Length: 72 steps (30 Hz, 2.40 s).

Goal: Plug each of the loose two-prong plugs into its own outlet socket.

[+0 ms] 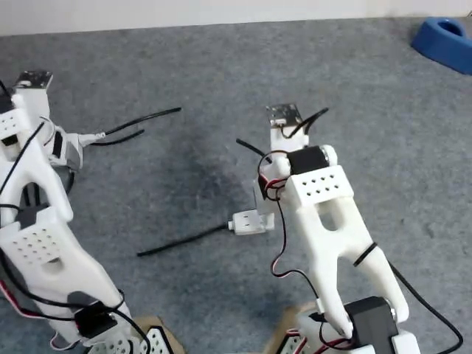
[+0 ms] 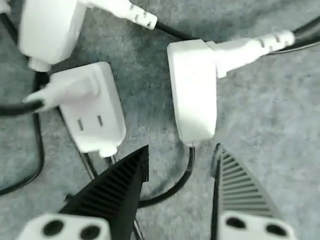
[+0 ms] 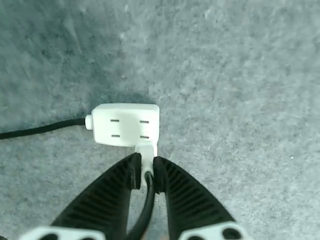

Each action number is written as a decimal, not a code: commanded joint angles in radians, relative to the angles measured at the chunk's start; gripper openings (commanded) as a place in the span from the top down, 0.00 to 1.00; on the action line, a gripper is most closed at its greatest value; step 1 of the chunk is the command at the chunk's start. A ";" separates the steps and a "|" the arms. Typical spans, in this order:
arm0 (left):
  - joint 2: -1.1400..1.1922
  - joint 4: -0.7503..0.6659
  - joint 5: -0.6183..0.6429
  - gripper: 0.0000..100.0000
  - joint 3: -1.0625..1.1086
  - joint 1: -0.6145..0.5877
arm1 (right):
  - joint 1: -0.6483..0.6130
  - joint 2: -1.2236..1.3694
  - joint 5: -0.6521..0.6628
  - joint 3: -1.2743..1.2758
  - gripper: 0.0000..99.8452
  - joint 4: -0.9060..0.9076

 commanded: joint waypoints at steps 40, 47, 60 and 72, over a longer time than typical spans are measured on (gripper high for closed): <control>-0.110 0.064 0.008 0.79 -0.050 -0.008 | 0.001 -0.010 0.034 0.084 0.99 -0.140; -0.113 0.066 0.008 0.79 -0.050 -0.004 | 0.001 -0.012 0.032 0.077 0.99 -0.140; -0.116 0.066 0.008 0.79 -0.056 -0.002 | 0.004 -0.010 0.035 0.076 0.99 -0.157; -0.117 0.066 0.008 0.78 -0.056 -0.001 | 0.005 -0.010 0.040 0.076 0.99 -0.177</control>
